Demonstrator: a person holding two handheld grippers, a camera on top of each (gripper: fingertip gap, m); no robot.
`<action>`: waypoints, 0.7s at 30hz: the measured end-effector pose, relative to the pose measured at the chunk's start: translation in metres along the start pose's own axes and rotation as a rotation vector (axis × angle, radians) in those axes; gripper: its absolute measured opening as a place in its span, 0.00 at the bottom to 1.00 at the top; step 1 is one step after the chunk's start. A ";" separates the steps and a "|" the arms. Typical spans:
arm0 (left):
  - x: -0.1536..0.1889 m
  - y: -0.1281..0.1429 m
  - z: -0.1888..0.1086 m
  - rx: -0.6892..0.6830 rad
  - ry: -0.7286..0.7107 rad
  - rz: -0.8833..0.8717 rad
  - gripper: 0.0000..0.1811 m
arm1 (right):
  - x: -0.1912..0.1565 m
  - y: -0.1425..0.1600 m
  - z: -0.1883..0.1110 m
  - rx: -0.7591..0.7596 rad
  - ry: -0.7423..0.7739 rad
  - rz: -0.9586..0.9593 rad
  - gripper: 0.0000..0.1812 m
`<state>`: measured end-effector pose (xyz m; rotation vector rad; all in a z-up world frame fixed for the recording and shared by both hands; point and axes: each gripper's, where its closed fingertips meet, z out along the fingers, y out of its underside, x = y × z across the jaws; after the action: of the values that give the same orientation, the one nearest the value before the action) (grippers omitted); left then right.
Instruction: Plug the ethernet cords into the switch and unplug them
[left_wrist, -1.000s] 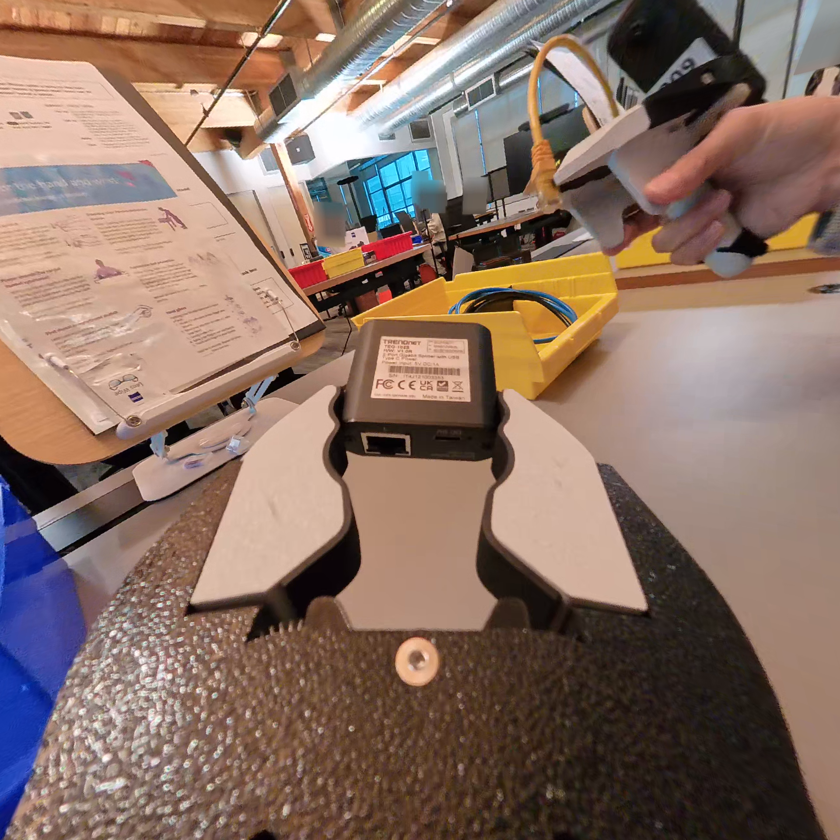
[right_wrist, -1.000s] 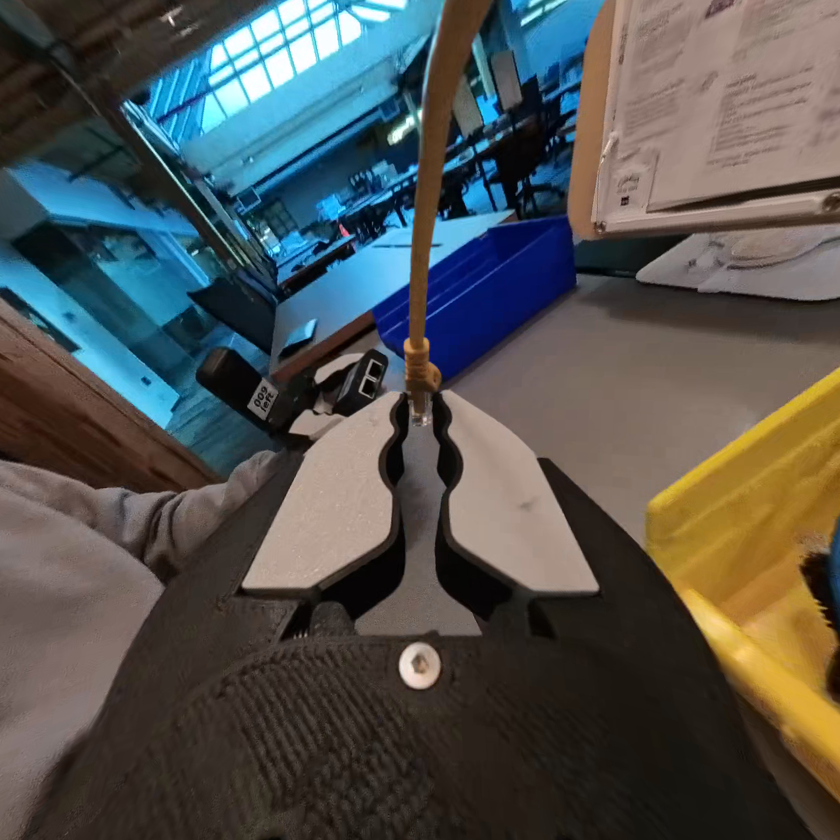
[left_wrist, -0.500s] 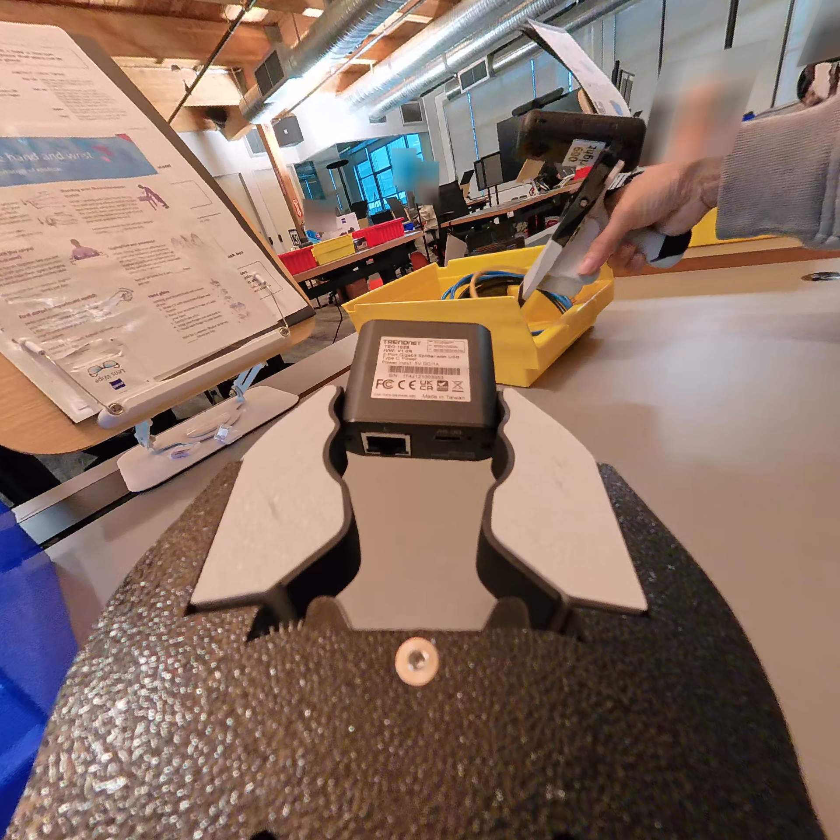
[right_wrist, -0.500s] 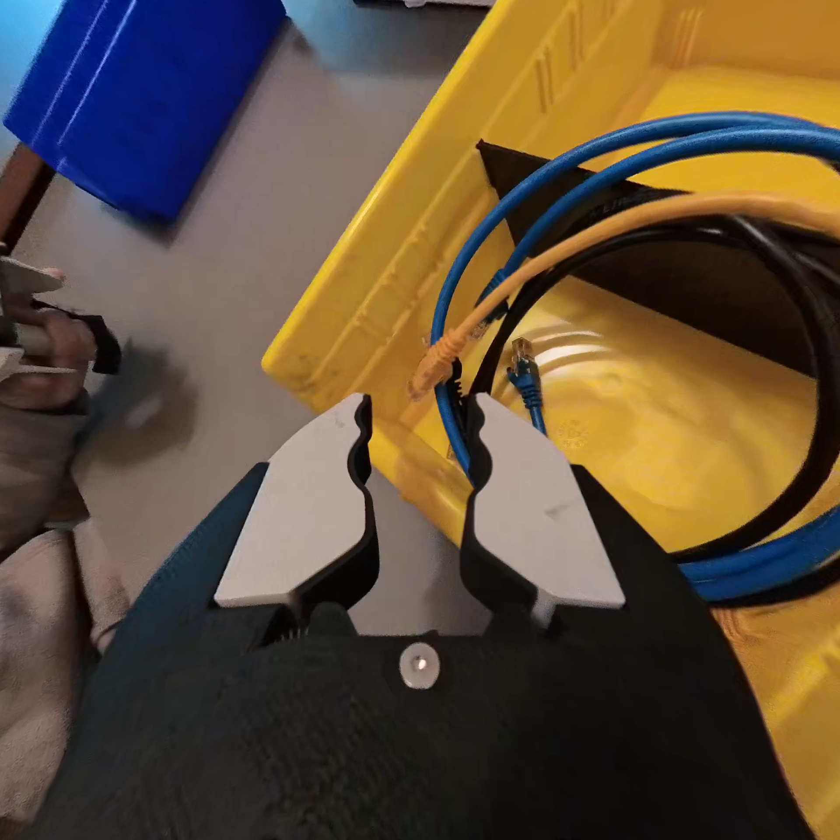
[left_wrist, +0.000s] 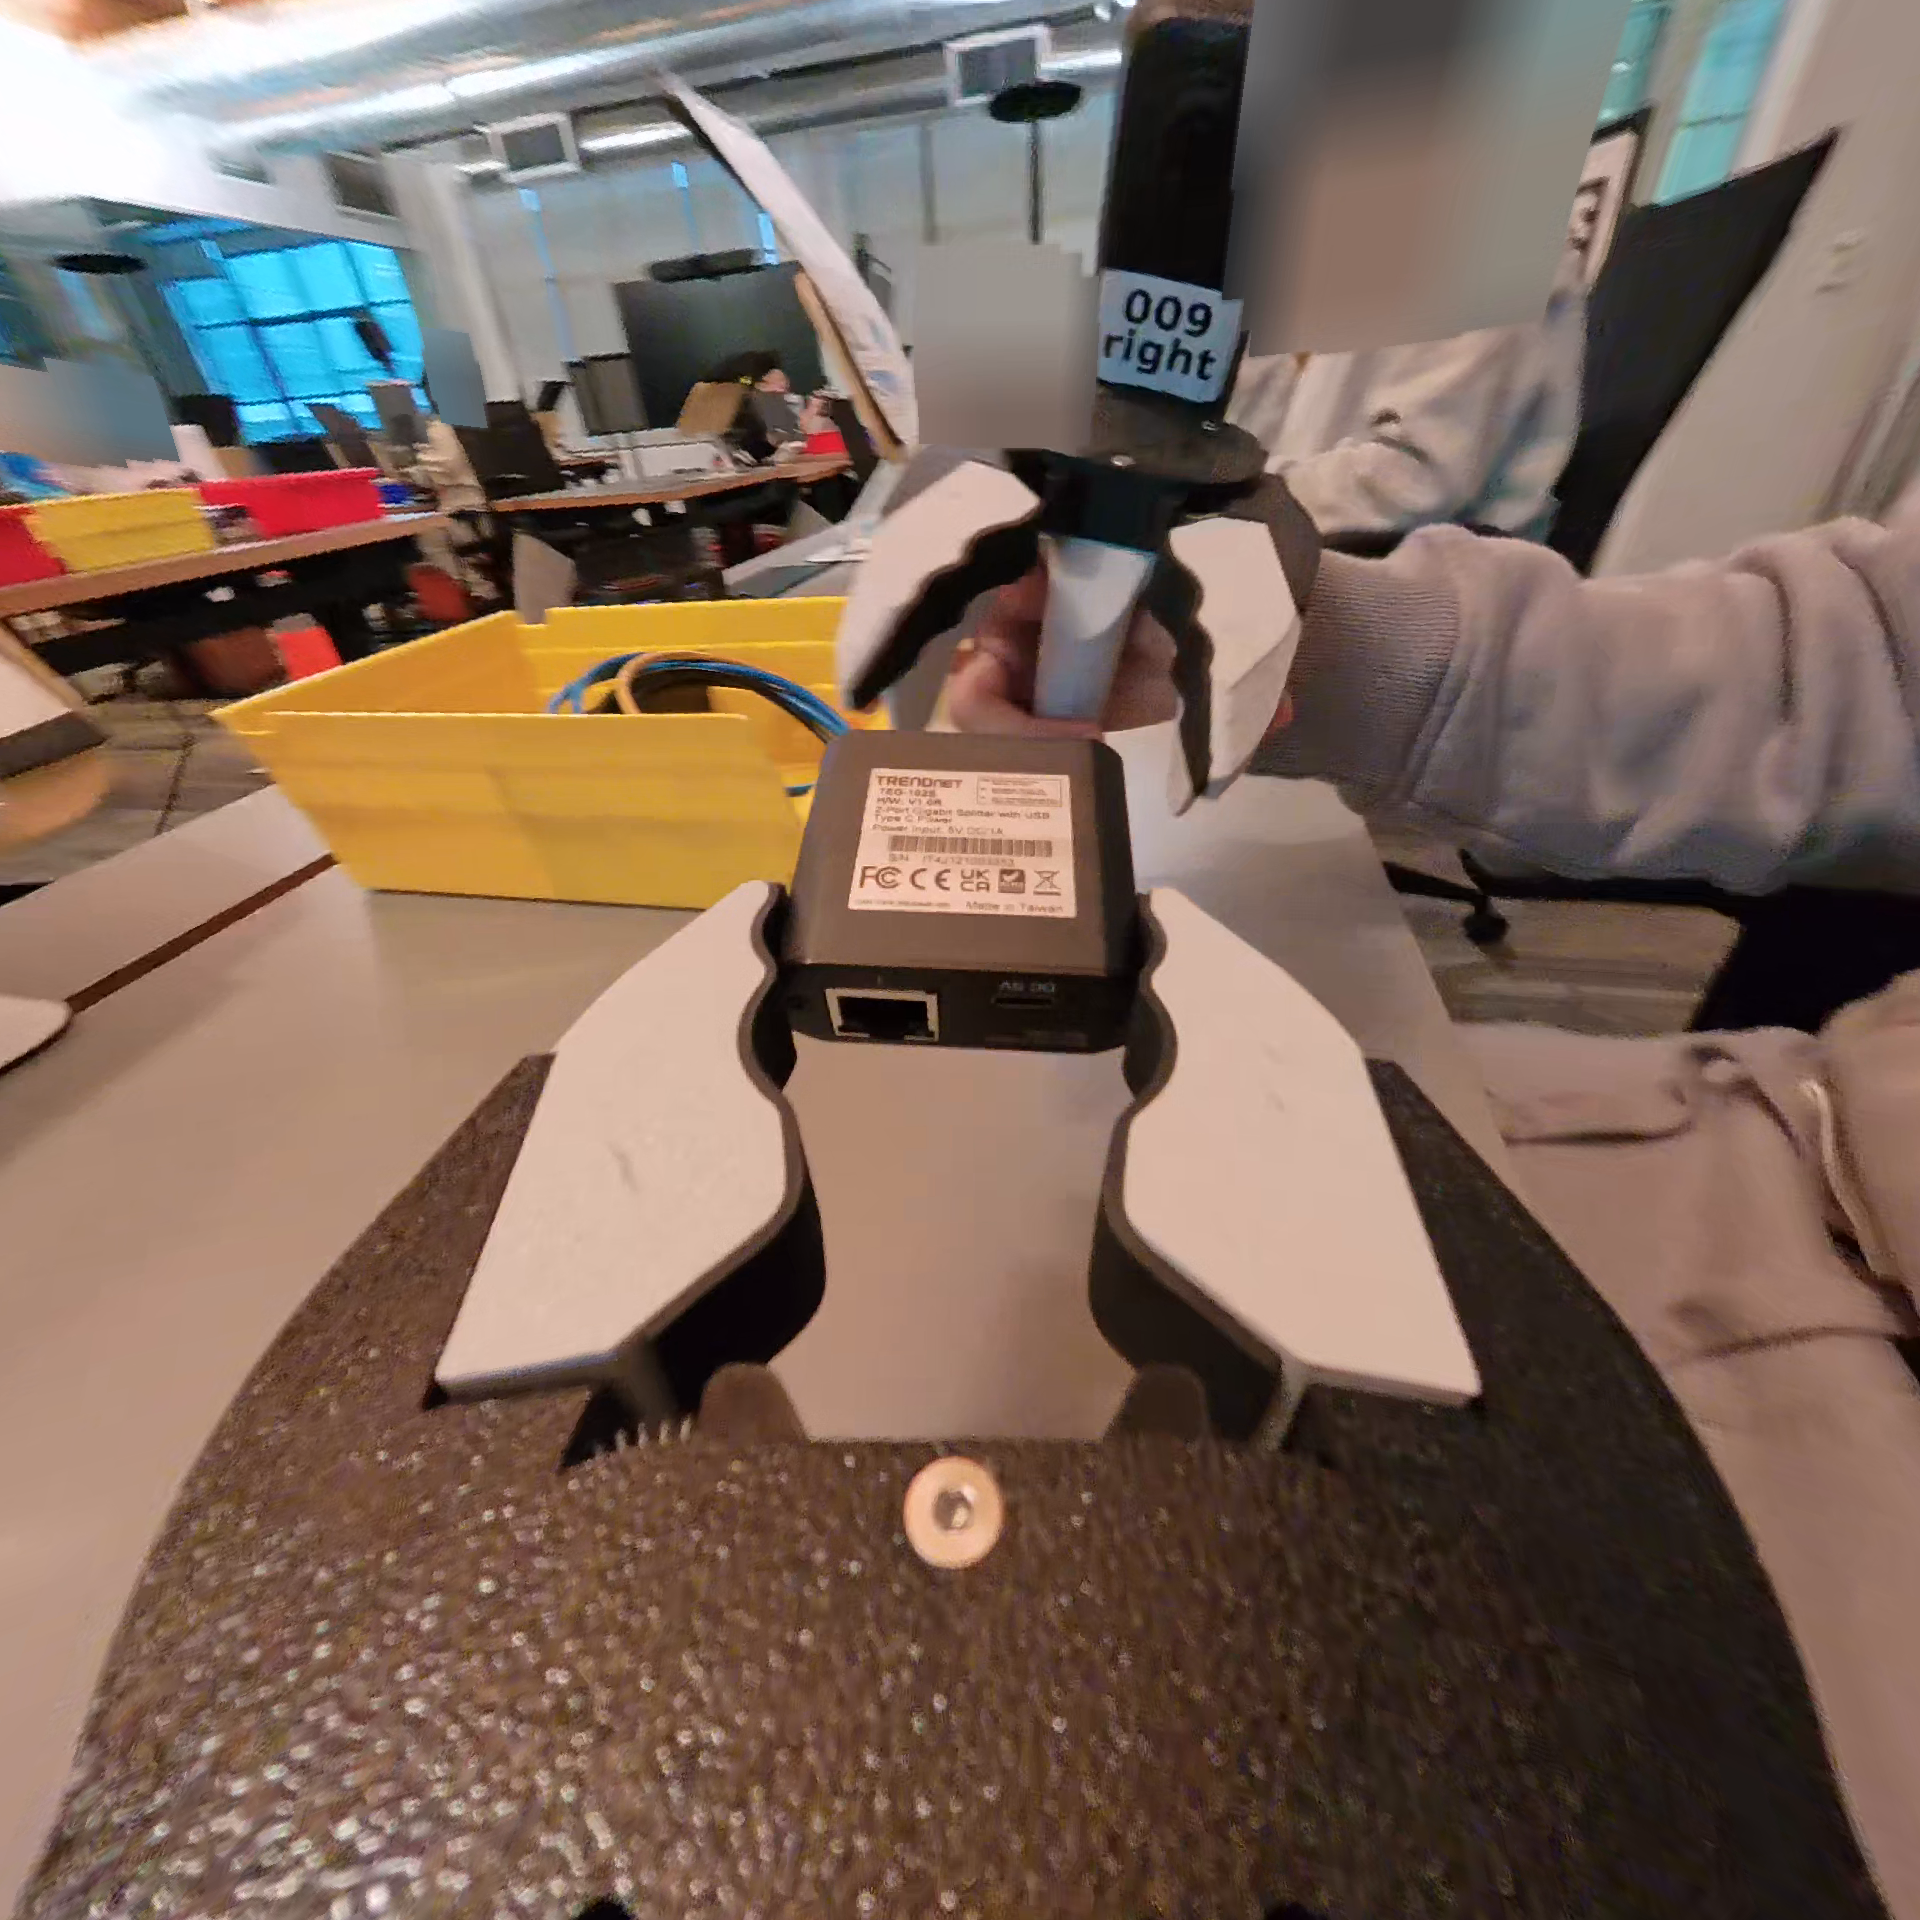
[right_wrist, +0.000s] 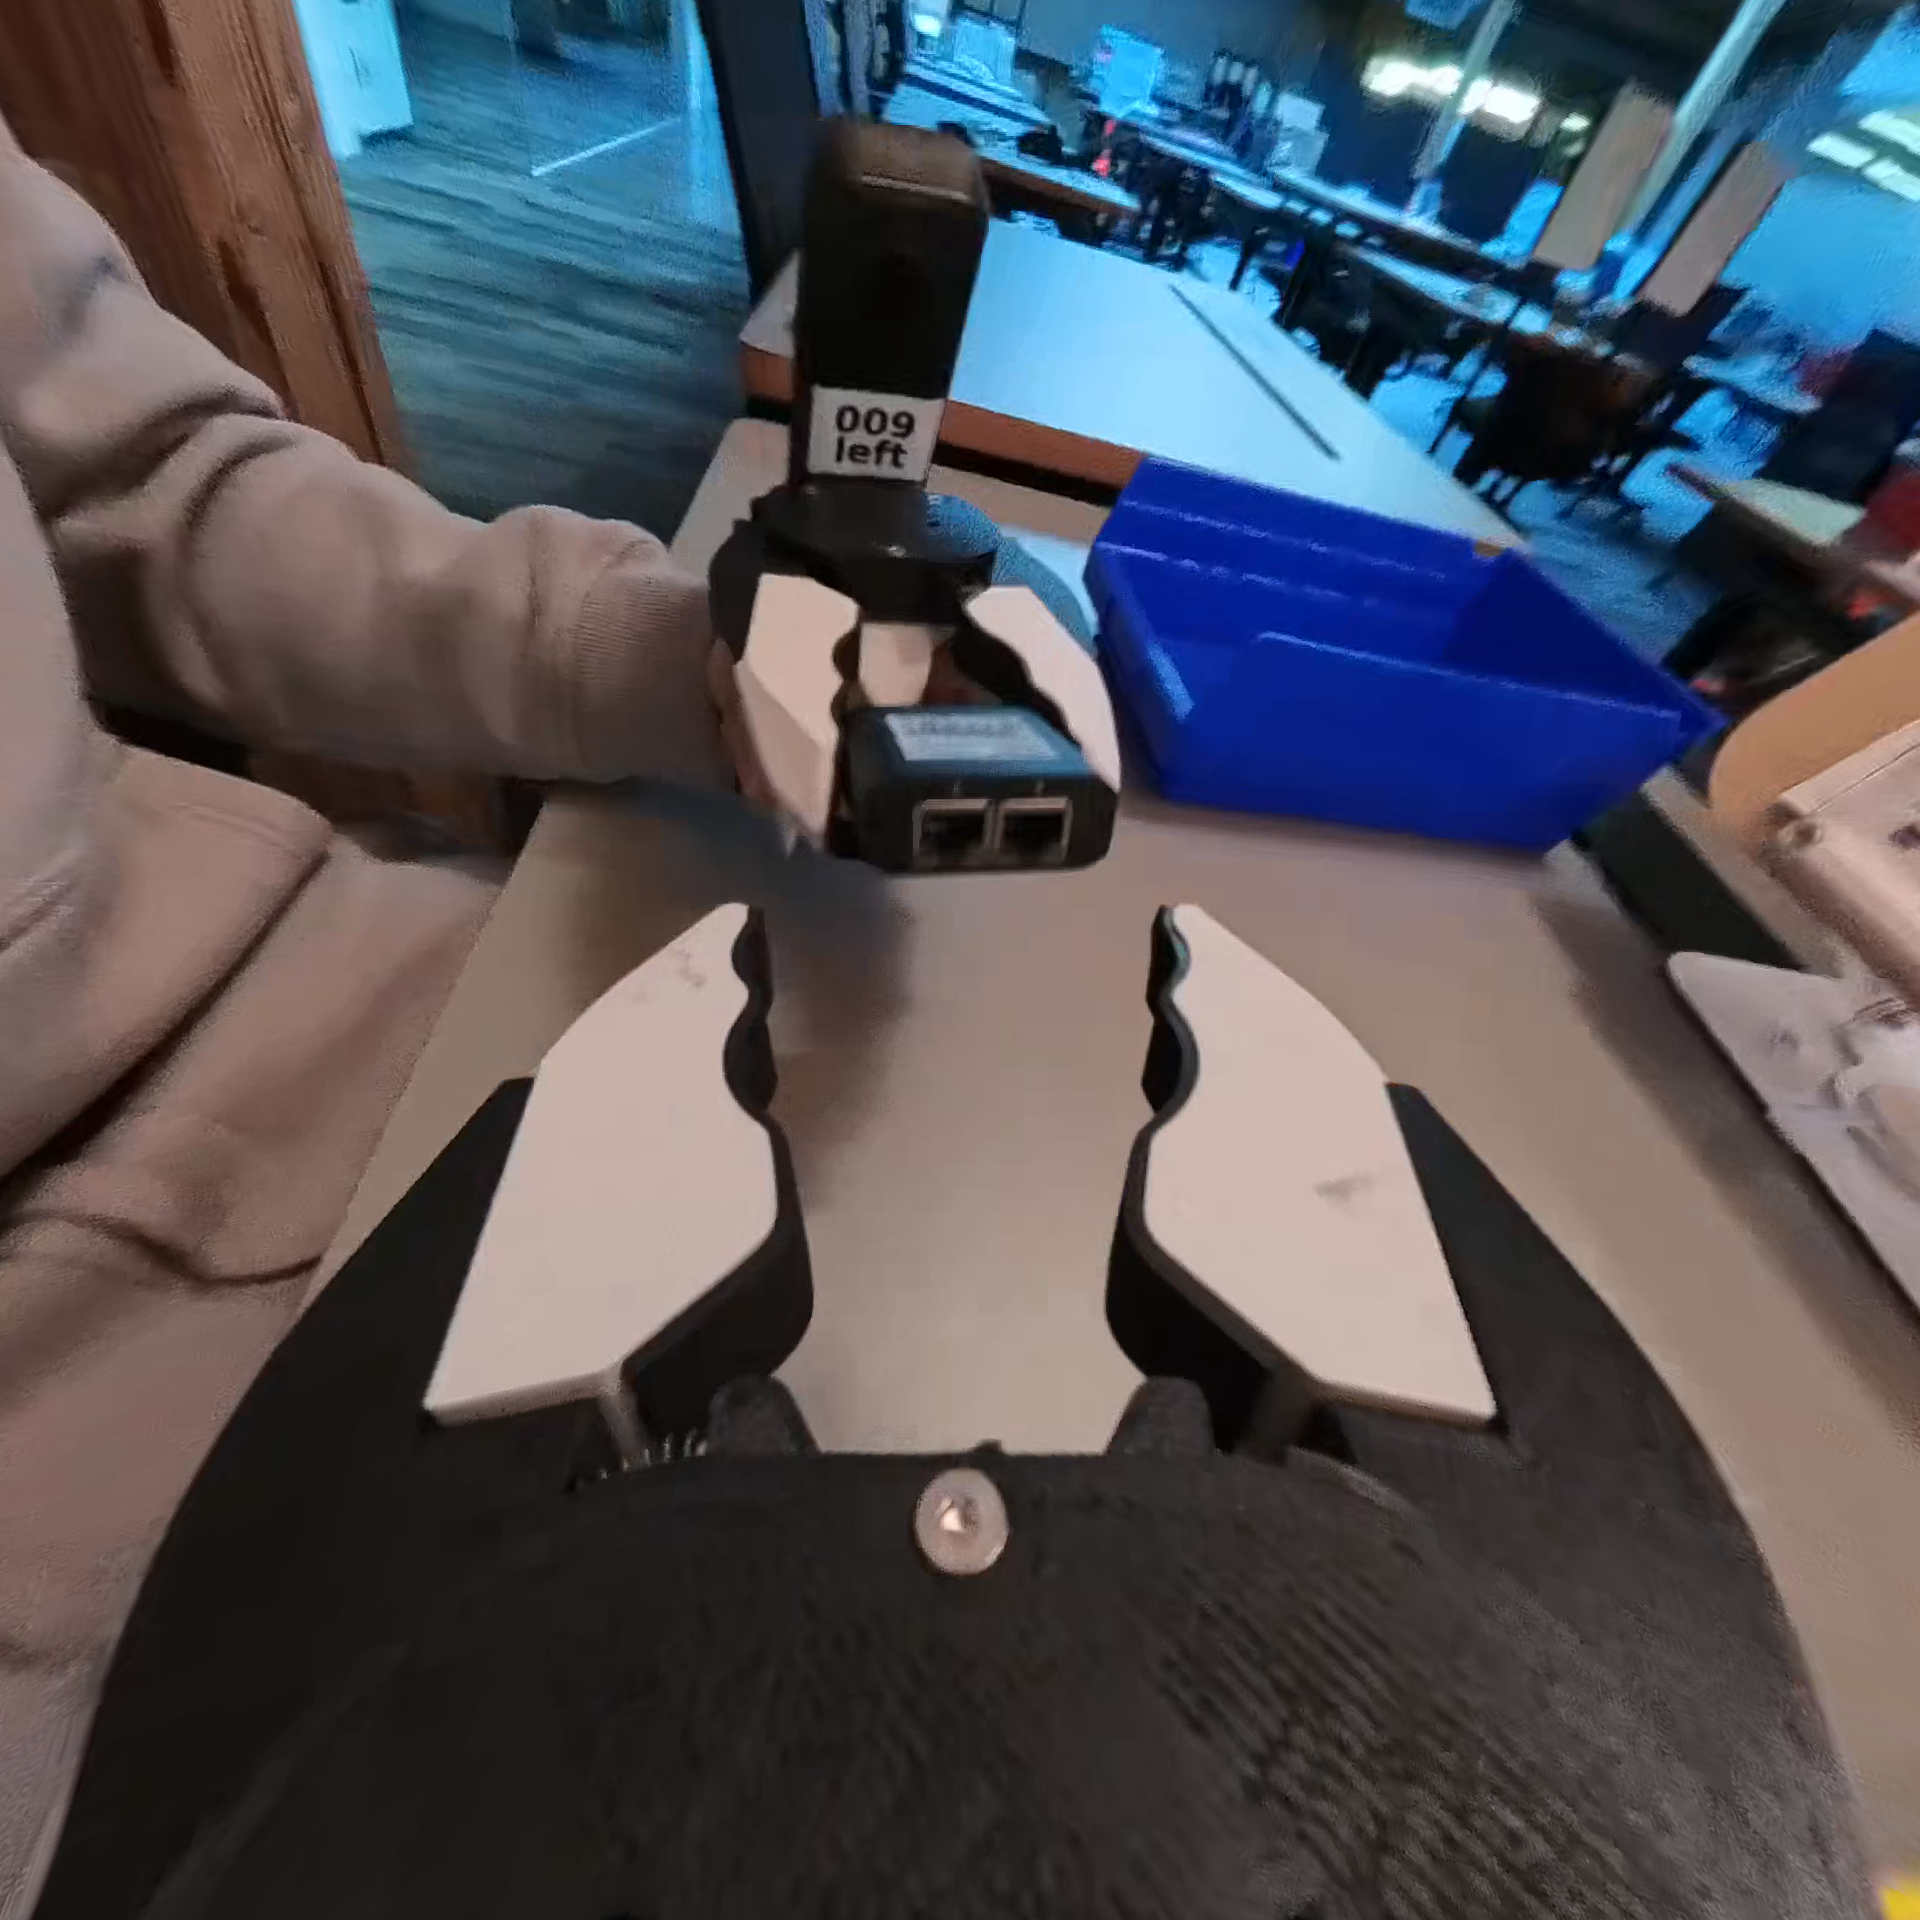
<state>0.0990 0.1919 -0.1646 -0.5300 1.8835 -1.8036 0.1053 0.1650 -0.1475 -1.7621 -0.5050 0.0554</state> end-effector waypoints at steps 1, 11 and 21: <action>0.005 0.002 0.001 -0.016 0.025 0.015 0.34 | -0.002 -0.002 0.008 0.004 0.023 -0.017 0.41; 0.018 0.000 0.005 -0.038 0.084 0.059 0.34 | -0.015 -0.007 0.028 0.033 -0.065 0.019 0.32; -0.002 -0.002 0.002 0.001 -0.047 0.026 0.49 | 0.048 -0.011 -0.011 0.000 0.166 0.051 0.32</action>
<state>0.1016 0.1914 -0.1624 -0.5408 1.8493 -1.7603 0.1482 0.1739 -0.1235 -1.7624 -0.3400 -0.0548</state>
